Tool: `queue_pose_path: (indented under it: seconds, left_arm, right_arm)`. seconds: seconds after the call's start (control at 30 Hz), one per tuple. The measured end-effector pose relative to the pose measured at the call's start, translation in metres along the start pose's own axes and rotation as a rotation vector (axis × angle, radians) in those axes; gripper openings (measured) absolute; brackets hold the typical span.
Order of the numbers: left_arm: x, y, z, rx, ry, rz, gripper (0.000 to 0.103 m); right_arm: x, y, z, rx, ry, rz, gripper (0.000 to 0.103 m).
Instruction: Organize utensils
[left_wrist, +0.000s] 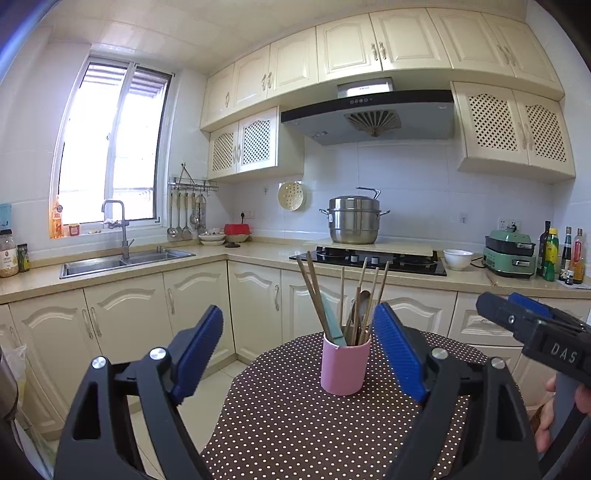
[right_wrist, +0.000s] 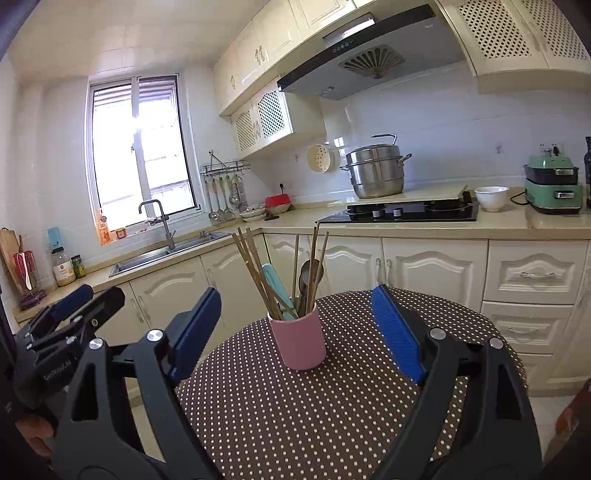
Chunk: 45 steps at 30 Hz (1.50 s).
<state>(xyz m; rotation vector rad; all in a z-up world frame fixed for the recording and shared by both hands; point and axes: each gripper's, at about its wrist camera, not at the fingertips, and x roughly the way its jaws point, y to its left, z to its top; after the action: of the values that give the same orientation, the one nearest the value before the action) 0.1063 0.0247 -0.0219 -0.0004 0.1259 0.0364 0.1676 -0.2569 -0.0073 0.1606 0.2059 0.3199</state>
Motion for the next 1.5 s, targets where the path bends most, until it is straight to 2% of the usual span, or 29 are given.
queue_pose_path:
  seconds: [0.4,0.63,1.07,1.5]
  left_arm:
    - [-0.049,-0.013,0.007,0.036,-0.039,-0.04,0.089]
    - [-0.054,-0.013,0.011,0.023,-0.05,-0.039,0.089]
    - [-0.064,-0.022,0.011,0.031,-0.077,-0.036,0.089]
    - [-0.069,-0.028,0.011,0.037,-0.089,-0.039,0.089]
  right_arm:
    - [-0.053,0.03,-0.007,-0.083,-0.034,-0.026,0.091]
    - [-0.063,0.033,-0.009,-0.078,-0.048,-0.029,0.091]
    - [-0.078,0.049,-0.01,-0.15,-0.101,-0.063,0.092]
    - [-0.083,0.045,-0.009,-0.146,-0.112,-0.076,0.093]
